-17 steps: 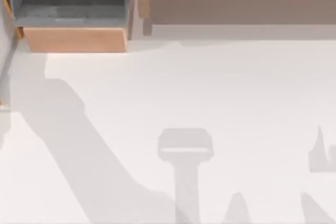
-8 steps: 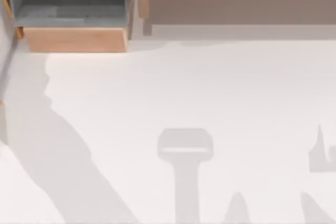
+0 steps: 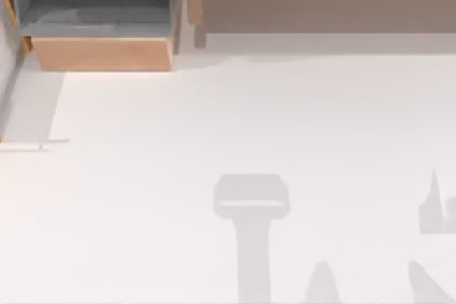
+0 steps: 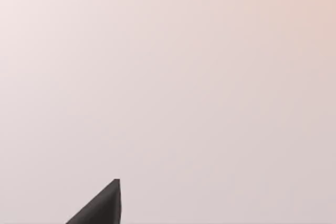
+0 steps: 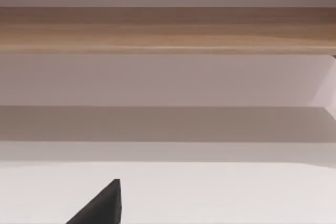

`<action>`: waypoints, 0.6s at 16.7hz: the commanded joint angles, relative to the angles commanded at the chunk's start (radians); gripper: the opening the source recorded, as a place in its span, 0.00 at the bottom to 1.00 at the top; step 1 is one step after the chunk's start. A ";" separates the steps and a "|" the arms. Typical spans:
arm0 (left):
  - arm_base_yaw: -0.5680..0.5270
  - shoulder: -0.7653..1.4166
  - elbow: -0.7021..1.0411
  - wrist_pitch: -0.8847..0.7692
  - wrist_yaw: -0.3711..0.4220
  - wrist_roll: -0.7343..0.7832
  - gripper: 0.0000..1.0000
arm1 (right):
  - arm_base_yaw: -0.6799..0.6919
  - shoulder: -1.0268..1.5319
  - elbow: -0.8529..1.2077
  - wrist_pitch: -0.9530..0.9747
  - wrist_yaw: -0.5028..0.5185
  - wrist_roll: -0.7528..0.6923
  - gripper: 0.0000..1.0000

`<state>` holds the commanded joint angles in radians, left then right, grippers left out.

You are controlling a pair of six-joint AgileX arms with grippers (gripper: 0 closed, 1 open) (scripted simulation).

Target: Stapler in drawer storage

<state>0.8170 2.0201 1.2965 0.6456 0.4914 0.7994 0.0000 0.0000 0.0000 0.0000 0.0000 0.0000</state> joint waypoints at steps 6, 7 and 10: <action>0.094 -0.035 -0.384 0.635 0.132 0.344 1.00 | 0.000 0.000 0.000 0.000 0.000 0.000 1.00; 0.093 -0.040 -0.444 0.707 0.151 0.402 1.00 | 0.000 0.000 0.000 0.000 0.000 0.000 1.00; 0.062 -0.048 -0.615 0.863 0.201 0.562 1.00 | 0.000 0.000 0.000 0.000 0.000 0.000 1.00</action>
<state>0.8787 1.9722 0.6812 1.5086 0.6924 1.3611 0.0000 0.0000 0.0000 0.0000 0.0000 0.0000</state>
